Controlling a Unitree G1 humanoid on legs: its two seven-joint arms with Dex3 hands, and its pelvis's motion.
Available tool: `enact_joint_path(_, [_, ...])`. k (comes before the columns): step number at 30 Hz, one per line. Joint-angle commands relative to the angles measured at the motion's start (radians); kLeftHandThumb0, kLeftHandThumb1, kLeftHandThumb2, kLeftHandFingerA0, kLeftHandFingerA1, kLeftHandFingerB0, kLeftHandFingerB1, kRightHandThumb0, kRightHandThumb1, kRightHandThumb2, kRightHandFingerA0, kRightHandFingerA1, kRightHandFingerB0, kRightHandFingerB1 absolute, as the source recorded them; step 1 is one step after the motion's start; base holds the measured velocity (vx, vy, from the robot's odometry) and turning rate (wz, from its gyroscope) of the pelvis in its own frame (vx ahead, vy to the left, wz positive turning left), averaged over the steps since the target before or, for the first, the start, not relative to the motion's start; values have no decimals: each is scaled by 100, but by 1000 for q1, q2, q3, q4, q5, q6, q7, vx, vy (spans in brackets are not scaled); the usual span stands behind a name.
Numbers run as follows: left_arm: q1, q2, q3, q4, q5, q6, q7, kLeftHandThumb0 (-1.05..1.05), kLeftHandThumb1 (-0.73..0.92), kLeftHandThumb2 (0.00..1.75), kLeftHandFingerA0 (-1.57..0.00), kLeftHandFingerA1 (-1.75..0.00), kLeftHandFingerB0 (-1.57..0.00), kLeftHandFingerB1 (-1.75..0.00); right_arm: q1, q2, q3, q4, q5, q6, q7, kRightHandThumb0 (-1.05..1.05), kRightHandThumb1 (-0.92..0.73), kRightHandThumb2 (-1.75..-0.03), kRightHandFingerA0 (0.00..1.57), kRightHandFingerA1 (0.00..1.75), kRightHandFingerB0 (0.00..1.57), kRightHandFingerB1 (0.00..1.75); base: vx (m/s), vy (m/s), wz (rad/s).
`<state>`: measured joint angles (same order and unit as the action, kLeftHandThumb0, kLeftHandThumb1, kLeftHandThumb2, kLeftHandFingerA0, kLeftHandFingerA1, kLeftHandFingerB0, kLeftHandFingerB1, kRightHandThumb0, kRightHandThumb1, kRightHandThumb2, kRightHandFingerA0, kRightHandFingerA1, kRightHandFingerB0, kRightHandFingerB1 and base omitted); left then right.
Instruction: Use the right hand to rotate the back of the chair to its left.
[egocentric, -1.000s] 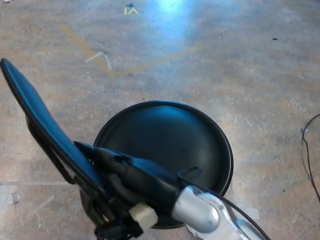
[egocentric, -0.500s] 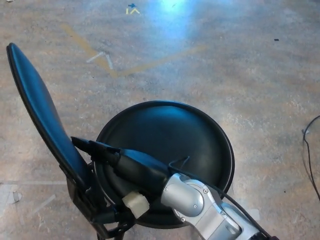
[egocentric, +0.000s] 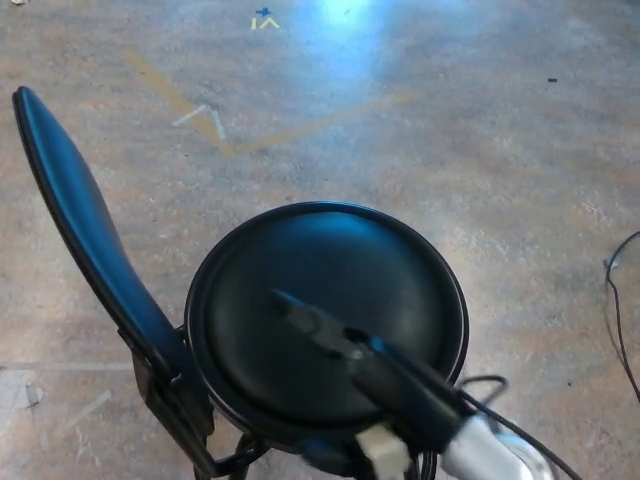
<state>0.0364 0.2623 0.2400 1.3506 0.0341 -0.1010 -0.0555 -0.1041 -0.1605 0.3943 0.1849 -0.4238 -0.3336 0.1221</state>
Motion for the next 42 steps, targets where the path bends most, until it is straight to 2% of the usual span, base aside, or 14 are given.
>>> enact_joint_path(1, [6,-4,-4,4,5,1,10,-70,85,66,-53,-42,-49,-39,104,-39,-151,-14,-2,-244,-253,-93,-61,-99,3,19,10,13,0,0,0])
enact_joint_path(5, [-2,-6,7,2,-5,1,10,-69,85,66,-54,-44,-51,-40,124,-75,-246,33,-16,-290,-333,-87,-59,-100,3,28,9,20,0,0,0])
enact_joint_path(6, [-4,-5,9,3,-7,1,4,-68,86,66,-51,-43,-49,-39,140,-92,-275,40,-61,-265,-392,-87,-75,-63,8,34,7,25,0,0,0])
enact_joint_path(7, [-5,-4,9,3,-7,3,1,-68,86,66,-51,-43,-48,-39,149,-99,-291,55,-68,-257,-410,-86,-57,-97,6,38,8,20,0,0,0])
enact_joint_path(16, [-2,0,1,2,3,0,-2,-68,88,67,-52,-43,-48,-39,101,-143,-414,509,33,-255,-491,-74,-60,-95,3,32,7,28,0,0,0])
enact_joint_path(17, [-2,1,6,3,-1,3,3,-68,86,66,-54,-43,-50,-39,92,-141,-442,603,73,-252,-479,-67,-81,-63,6,27,9,25,0,0,0])
enact_joint_path(21, [-5,1,3,3,2,3,-3,-68,87,66,-52,-43,-49,-39,51,-144,-492,817,127,-221,-454,-66,-87,-65,7,29,9,26,0,0,0])
enact_joint_path(22, [-6,-1,3,4,2,4,-2,-69,87,66,-52,-43,-49,-39,46,-148,-495,848,123,-204,-461,-72,-70,-99,5,40,8,31,0,0,0])
enact_joint_path(24, [-9,-4,4,5,1,6,-1,-69,86,66,-52,-43,-49,-39,38,-154,-494,908,105,-168,-477,-79,-73,-107,14,47,0,35,0,0,0])
enact_joint_path(25, [-9,-6,5,4,0,6,-4,-68,87,67,-50,-43,-47,-38,39,-153,-495,952,101,-125,-479,-35,-55,-111,1,49,0,48,0,0,0])
enact_joint_path(31, [-11,-11,15,4,-11,4,-5,-68,85,66,-52,-43,-49,-39,42,-137,-515,1071,115,-67,-447,-34,-57,-112,1,49,0,48,0,0,0])
enact_joint_path(32, [-8,-11,11,3,-6,-3,-3,-68,86,67,-50,-43,-47,-39,45,-128,-522,1096,122,-46,-430,-71,-73,-95,15,44,9,39,0,0,0])
enact_joint_path(33, [-7,-11,9,3,-3,-5,0,-67,86,66,-52,-43,-50,-40,47,-126,-524,1103,123,-42,-424,-35,-54,-110,1,48,0,48,0,0,0])
enact_joint_path(42, [-13,-8,16,2,-12,10,-9,-68,85,66,-50,-44,-49,-39,78,-81,-600,1168,197,41,-322,-36,-51,-108,0,49,0,48,0,0,0])
